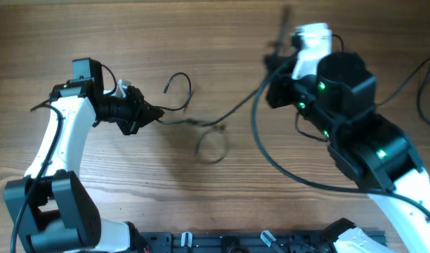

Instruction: Untangle cables

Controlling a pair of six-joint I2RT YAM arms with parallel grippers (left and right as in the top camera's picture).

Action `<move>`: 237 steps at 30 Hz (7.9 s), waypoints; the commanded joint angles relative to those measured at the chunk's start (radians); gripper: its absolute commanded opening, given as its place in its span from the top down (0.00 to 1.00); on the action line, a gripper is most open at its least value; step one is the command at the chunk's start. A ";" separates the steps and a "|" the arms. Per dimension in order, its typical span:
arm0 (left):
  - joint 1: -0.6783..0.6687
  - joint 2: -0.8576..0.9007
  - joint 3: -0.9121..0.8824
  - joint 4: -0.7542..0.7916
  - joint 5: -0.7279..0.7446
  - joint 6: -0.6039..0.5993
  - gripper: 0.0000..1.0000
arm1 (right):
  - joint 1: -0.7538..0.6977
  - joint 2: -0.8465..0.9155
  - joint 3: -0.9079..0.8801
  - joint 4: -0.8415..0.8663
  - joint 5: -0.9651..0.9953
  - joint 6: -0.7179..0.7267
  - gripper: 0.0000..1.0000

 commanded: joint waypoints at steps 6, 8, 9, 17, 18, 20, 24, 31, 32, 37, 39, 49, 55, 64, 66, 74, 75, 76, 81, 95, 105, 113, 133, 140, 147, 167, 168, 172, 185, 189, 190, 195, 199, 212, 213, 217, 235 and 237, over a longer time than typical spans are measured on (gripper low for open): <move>0.004 -0.010 0.012 0.000 -0.023 0.026 0.96 | -0.005 -0.007 0.010 -0.111 0.785 -0.013 0.96; 0.004 -0.010 0.012 0.000 -0.023 0.026 0.96 | -0.005 0.003 0.010 -0.118 0.830 -0.013 0.96; 0.004 -0.010 0.012 0.000 -0.025 0.026 0.96 | -0.005 0.008 0.010 -0.119 0.823 -0.015 0.96; 0.004 -0.010 0.012 0.047 -0.182 -0.040 0.96 | -0.006 0.006 0.011 -0.115 0.231 -0.159 0.96; 0.004 -0.010 0.012 0.057 -0.223 -0.062 0.96 | -0.006 0.005 0.011 -0.113 0.172 -0.181 0.96; 0.004 -0.010 0.012 0.087 -0.352 -0.140 0.96 | -0.006 -0.003 0.011 -0.105 -0.040 -0.280 0.96; 0.002 -0.010 0.010 0.136 -0.556 -0.327 0.96 | -0.006 -0.024 0.011 -0.104 -0.504 -0.489 0.96; -0.026 -0.010 0.008 0.216 -0.566 -0.397 0.96 | -0.006 -0.042 0.011 -0.092 -0.720 -0.538 0.96; -0.036 -0.010 0.008 0.224 -0.574 -0.397 0.96 | -0.006 -0.047 0.011 -0.083 -0.760 -0.539 0.96; -0.098 -0.010 0.008 0.247 -0.670 -0.398 0.96 | -0.006 -0.079 0.011 0.014 -0.884 -0.500 0.96; -0.119 -0.010 0.008 0.246 -0.669 -0.398 0.96 | -0.006 -0.092 0.011 0.038 -0.785 -0.472 0.96; -0.290 -0.010 0.008 0.239 -0.668 -0.397 0.95 | -0.006 -0.076 0.011 -0.074 0.096 -0.243 0.96; -0.371 -0.010 0.008 0.238 -0.669 -0.397 0.96 | -0.044 -0.015 0.010 -0.230 0.458 -0.063 0.96; -0.475 -0.010 0.008 0.238 -0.668 -0.397 0.96 | -0.245 0.183 0.010 -0.374 0.576 0.029 0.96; -0.492 -0.010 0.008 0.237 -0.668 -0.397 0.96 | -0.286 0.232 0.010 -0.373 0.574 0.044 0.96; -0.533 -0.010 0.008 0.237 -0.668 -0.397 0.96 | -0.369 0.420 0.010 -0.369 0.138 -0.113 0.13; -0.532 -0.010 0.008 0.238 -0.668 -0.397 0.96 | -0.369 0.435 0.010 -0.369 0.061 -0.144 0.10; -0.532 -0.010 0.008 0.238 -0.668 -0.397 0.96 | -0.369 0.448 0.010 -0.369 -0.013 -0.177 0.08; -0.532 -0.010 0.008 0.238 -0.625 -0.398 0.96 | -0.369 0.481 0.009 -0.368 -0.523 -0.392 0.06; -0.436 -0.010 0.008 0.277 -0.068 -0.486 0.96 | -0.237 0.493 -0.060 -0.296 -0.910 -0.590 0.06; -0.375 -0.010 0.008 0.280 0.150 -0.537 0.96 | -0.099 0.496 -0.114 -0.159 -0.906 -0.512 0.12; -0.375 -0.010 0.008 0.304 0.245 -0.562 0.96 | -0.042 0.496 -0.114 -0.087 -0.905 -0.481 0.96; -0.375 -0.010 0.008 0.237 -0.182 -0.343 0.00 | -0.241 0.252 -0.006 -0.164 -0.178 -0.220 0.96; -0.380 -0.010 0.008 0.236 -0.217 -0.343 0.00 | -0.241 0.286 -0.051 -0.236 0.108 -0.190 0.96; -0.380 -0.010 0.008 0.220 -0.233 -0.343 0.00 | -0.242 0.350 -0.050 -0.233 0.282 -0.121 0.96; -0.380 -0.010 0.008 0.082 -0.512 -0.340 0.00 | -0.330 0.399 -0.050 -0.219 0.156 -0.072 0.00; -0.380 -0.010 0.008 0.082 -0.512 -0.340 0.00 | -0.330 0.399 -0.050 -0.219 0.156 -0.072 0.00; -0.380 -0.010 0.008 0.082 -0.519 -0.340 0.00 | -0.330 0.399 -0.050 -0.219 0.156 -0.072 0.00; -0.380 -0.010 0.008 0.083 -0.519 -0.340 0.00 | -0.330 0.399 -0.050 -0.219 0.156 -0.073 0.00; -0.380 -0.010 0.008 0.083 -0.519 -0.340 0.00 | -0.330 0.399 -0.050 -0.219 0.156 -0.072 0.00; -0.380 -0.010 0.008 0.083 -0.519 -0.340 0.00 | -0.330 0.399 -0.050 -0.219 0.156 -0.072 0.00; -0.380 -0.010 0.008 0.083 -0.519 -0.340 0.00 | -0.330 0.399 -0.050 -0.219 0.156 -0.073 0.00; -0.380 -0.010 0.008 0.083 -0.519 -0.340 0.00 | -0.330 0.399 -0.050 -0.219 0.156 -0.072 0.00; -0.380 -0.010 0.008 0.083 -0.519 -0.340 0.00 | -0.330 0.399 -0.051 -0.219 0.156 -0.072 0.00; -0.380 -0.010 0.008 0.083 -0.519 -0.340 0.00 | -0.328 0.398 -0.051 -0.218 0.154 -0.072 0.00; -0.380 -0.010 0.008 0.083 -0.519 -0.340 0.00 | -0.327 0.368 -0.051 -0.219 0.152 -0.072 0.00; -0.380 -0.010 0.008 0.083 -0.519 -0.340 0.00 | -0.327 -0.206 -0.095 -0.125 0.311 -0.208 0.00; -0.380 -0.010 0.008 0.083 -0.519 -0.340 0.00 | -0.327 -0.285 -0.147 -0.079 0.302 -0.208 0.00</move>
